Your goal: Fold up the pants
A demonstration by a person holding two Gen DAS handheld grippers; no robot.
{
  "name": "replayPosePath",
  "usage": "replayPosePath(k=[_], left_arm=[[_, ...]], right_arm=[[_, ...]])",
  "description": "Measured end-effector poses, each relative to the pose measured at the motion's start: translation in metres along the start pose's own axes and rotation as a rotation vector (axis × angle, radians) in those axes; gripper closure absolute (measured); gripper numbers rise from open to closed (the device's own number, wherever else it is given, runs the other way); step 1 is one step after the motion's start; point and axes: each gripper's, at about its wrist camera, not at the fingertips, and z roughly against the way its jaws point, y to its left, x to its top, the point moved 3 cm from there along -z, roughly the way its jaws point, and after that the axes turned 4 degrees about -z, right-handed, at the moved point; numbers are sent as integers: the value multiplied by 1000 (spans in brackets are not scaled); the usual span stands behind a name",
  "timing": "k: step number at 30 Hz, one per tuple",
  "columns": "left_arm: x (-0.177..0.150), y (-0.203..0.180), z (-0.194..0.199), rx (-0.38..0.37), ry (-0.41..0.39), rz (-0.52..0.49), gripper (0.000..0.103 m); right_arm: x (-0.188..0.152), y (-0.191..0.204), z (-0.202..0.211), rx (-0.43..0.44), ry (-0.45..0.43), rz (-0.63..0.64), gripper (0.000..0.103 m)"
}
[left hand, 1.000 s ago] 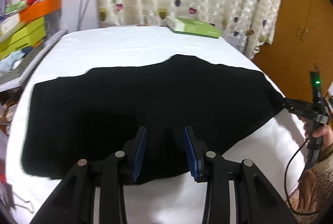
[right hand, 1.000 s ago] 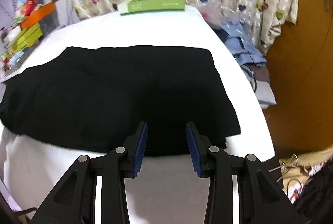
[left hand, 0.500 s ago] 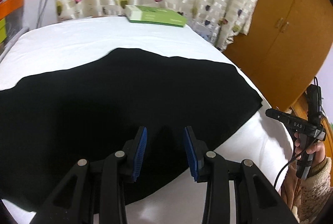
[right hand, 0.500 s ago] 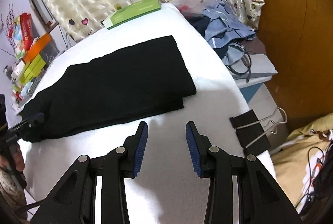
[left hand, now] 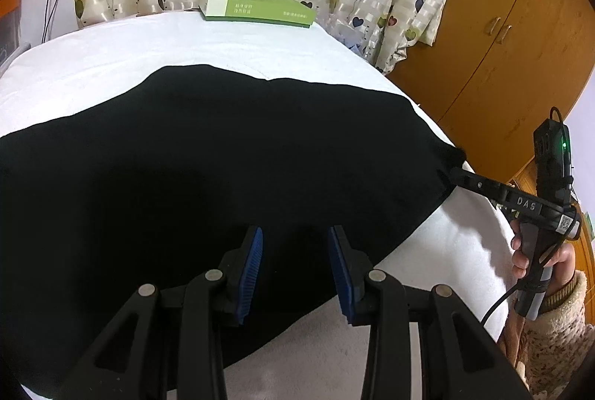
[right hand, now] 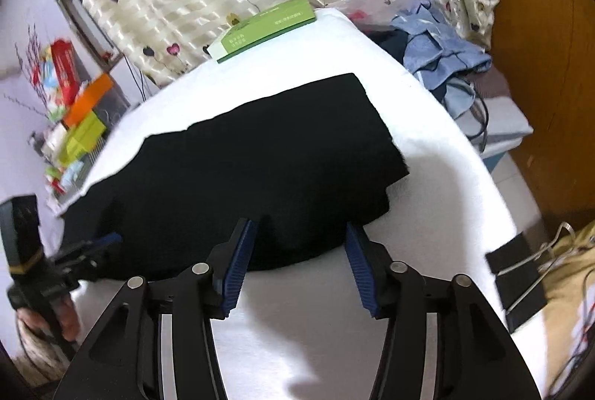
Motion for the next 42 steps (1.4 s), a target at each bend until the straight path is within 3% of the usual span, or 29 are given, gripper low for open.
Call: replayPosePath(k=[5, 9, 12, 17, 24, 26, 27, 28, 33, 38, 42], left_arm=[[0, -1, -2, -2, -13, 0, 59], [0, -3, -4, 2, -26, 3, 56], [0, -4, -5, 9, -26, 1, 56], [0, -4, -5, 10, -26, 8, 56], [1, -3, -6, 7, -24, 9, 56], [1, -3, -6, 4, -23, 10, 56], [1, -3, -6, 2, -24, 10, 56], [1, -3, -6, 0, -24, 11, 56], [1, -2, -7, -13, -27, 14, 56], [1, -1, -7, -22, -23, 6, 56], [1, 0, -7, -33, -16, 4, 56]], right_arm=[[-11, 6, -3, 181, 24, -71, 50], [-9, 9, -8, 215, 12, -82, 50], [-1, -1, -9, 227, -1, -159, 50], [13, -22, -4, 142, -57, -211, 50], [22, -38, -5, 185, -74, -318, 61], [23, -43, -10, 227, -41, -366, 74], [24, -45, -10, 213, -38, -366, 90], [24, -48, -9, 196, -41, -363, 96], [26, -45, 2, 191, -88, -318, 97], [23, -45, -10, 105, -53, -290, 97], [19, -49, -9, 100, -47, -294, 97]])
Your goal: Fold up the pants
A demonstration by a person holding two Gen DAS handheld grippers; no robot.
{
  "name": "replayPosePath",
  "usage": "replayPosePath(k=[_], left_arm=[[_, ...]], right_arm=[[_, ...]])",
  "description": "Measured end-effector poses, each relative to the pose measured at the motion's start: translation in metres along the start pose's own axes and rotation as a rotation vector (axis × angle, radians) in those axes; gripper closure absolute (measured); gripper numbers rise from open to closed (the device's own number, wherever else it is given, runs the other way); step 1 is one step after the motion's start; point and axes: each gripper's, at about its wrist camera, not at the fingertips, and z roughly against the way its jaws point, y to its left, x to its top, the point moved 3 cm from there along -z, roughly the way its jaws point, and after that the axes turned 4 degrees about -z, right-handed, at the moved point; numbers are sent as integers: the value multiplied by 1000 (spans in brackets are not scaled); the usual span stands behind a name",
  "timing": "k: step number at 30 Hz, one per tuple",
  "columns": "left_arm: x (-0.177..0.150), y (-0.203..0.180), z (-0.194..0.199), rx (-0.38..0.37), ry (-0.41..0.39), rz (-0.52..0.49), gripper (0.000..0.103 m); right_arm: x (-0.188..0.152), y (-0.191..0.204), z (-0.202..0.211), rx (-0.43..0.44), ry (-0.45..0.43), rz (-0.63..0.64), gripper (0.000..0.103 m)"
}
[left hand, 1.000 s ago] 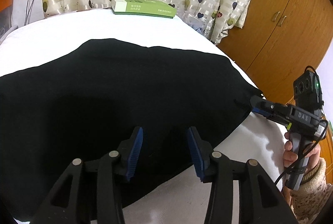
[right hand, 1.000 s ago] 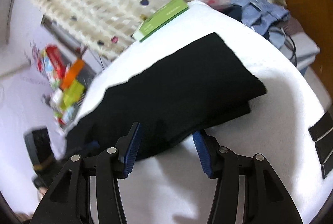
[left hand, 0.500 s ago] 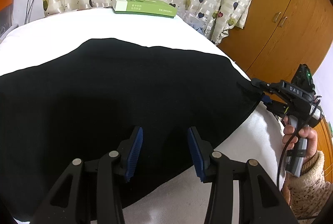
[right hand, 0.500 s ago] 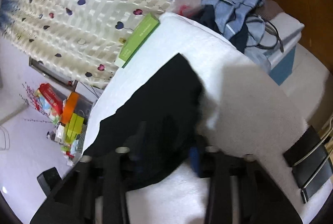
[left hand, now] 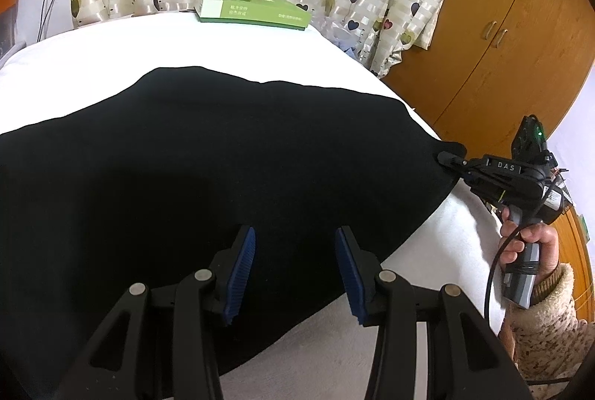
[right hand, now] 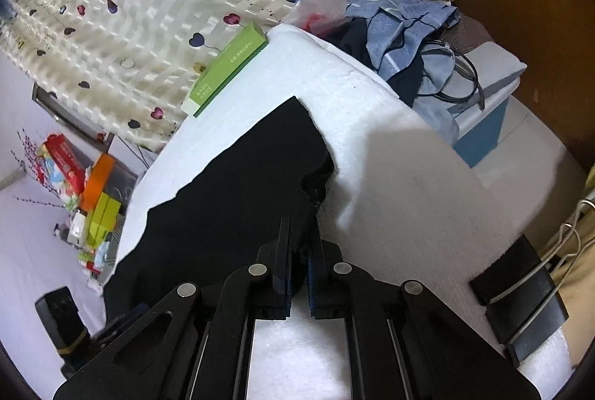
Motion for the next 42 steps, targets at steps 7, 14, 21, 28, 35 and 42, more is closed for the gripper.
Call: replayPosePath(k=[7, 14, 21, 28, 35, 42], left_arm=[[3, -1, -1, -8, 25, 2, 55], [19, -7, -7, -42, 24, -7, 55], [44, -16, -18, -105, 20, -11, 55], [82, -32, -48, -236, 46, 31, 48], [110, -49, -84, -334, 103, 63, 42], [121, -59, -110, -368, 155, 85, 42]], right_arm=[[0, 18, 7, 4, -35, 70, 97], [-8, 51, 5, 42, -46, 196, 97], [-19, 67, -2, 46, -38, 254, 97], [-31, 79, -11, 30, -17, 315, 97], [-37, 80, -18, 24, 5, 337, 97], [-40, 82, -19, 27, 19, 351, 97]])
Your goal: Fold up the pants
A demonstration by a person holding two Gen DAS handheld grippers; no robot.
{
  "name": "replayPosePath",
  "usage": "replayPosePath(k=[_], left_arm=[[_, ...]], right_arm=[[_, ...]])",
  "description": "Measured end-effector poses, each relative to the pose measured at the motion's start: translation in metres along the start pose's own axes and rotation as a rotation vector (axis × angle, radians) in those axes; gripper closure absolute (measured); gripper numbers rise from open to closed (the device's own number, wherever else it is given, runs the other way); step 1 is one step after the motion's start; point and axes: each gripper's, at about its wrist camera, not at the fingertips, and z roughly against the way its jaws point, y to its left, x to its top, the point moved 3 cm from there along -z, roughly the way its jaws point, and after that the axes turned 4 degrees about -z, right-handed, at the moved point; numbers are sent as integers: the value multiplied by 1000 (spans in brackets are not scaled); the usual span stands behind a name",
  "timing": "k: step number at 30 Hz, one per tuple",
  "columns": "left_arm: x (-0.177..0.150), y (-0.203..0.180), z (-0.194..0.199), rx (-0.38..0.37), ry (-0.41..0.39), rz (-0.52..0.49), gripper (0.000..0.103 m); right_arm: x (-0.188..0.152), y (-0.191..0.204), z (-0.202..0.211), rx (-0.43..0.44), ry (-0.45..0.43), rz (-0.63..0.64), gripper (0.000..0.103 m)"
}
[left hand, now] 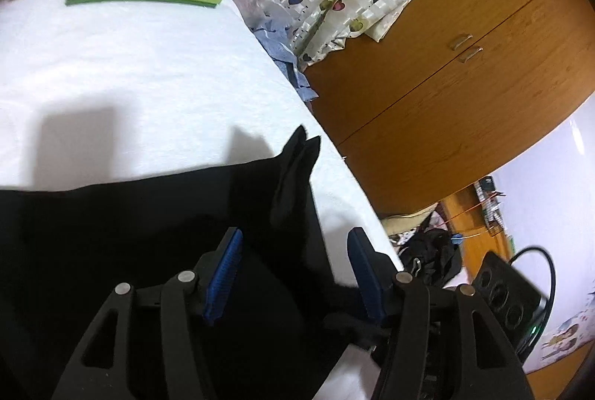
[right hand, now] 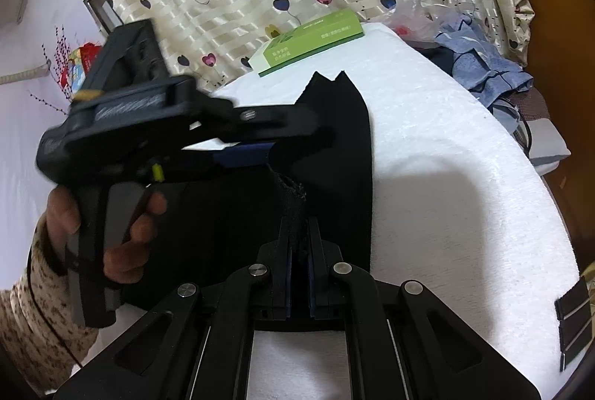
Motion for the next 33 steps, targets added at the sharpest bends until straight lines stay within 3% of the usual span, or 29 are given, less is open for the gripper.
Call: replayPosePath(k=[7, 18, 26, 31, 33], left_arm=[[13, -3, -24, 27, 50, 3, 42], [14, 0, -28, 50, 53, 24, 44], [8, 7, -20, 107, 50, 21, 61], [6, 12, -14, 139, 39, 23, 86], [5, 12, -12, 141, 33, 20, 89]], right_arm=[[-3, 8, 3, -7, -3, 46, 97], [-8, 19, 1, 6, 5, 99, 97], [-11, 27, 1, 14, 7, 127, 97], [-13, 32, 2, 1, 1, 142, 97], [-14, 34, 3, -2, -6, 145, 97]])
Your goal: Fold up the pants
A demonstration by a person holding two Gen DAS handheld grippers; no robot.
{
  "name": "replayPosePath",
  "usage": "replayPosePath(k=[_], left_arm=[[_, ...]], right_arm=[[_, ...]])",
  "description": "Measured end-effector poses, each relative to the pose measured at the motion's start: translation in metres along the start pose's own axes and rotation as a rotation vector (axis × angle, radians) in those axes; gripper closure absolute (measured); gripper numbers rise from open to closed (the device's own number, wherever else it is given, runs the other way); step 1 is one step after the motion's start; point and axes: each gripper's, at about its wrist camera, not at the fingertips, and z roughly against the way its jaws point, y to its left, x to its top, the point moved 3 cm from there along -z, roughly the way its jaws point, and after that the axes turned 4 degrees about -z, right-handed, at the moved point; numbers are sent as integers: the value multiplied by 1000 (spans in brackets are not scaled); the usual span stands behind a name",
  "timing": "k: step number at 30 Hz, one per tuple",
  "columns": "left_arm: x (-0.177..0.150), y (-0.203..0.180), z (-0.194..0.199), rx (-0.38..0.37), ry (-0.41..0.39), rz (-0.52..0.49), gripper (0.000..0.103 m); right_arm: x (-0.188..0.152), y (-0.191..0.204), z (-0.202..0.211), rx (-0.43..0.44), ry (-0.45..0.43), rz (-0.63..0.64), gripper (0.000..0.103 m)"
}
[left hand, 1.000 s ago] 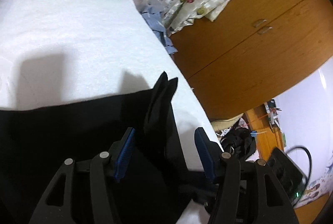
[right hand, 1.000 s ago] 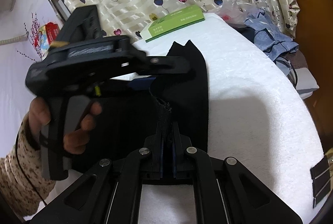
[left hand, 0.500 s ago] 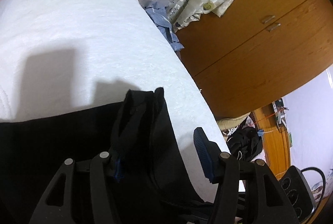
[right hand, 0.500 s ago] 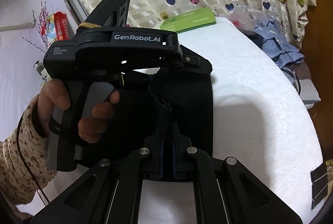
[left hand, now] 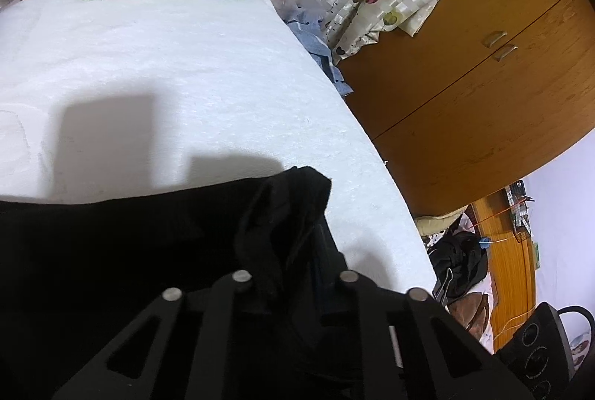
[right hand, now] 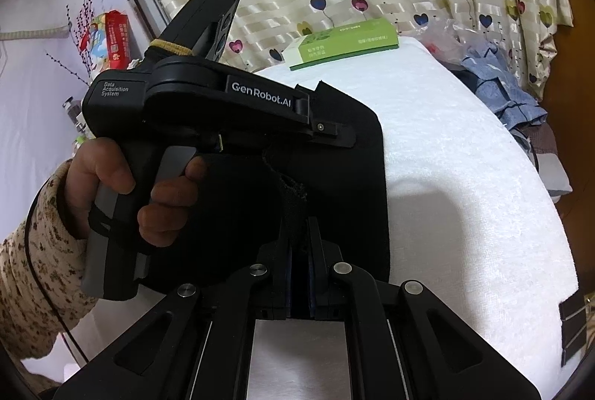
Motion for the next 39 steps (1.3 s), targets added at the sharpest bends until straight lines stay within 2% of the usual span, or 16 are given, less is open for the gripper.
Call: replayPosePath(k=[4, 7, 13, 29, 39], left_arm=[[-2, -5, 7, 17, -19, -35, 93], [0, -4, 16, -10, -38, -28, 94], [-1, 3, 32, -10, -60, -17, 94], [-15, 39, 89, -3, -141, 17, 94], [-24, 63, 108, 11, -161, 46, 94]], right_arm=[[1, 5, 2, 5, -11, 1, 97], [2, 11, 4, 17, -20, 6, 97], [6, 25, 9, 43, -41, 34, 97], [6, 72, -2, 144, -31, 103, 97], [8, 95, -9, 187, -14, 128, 97]])
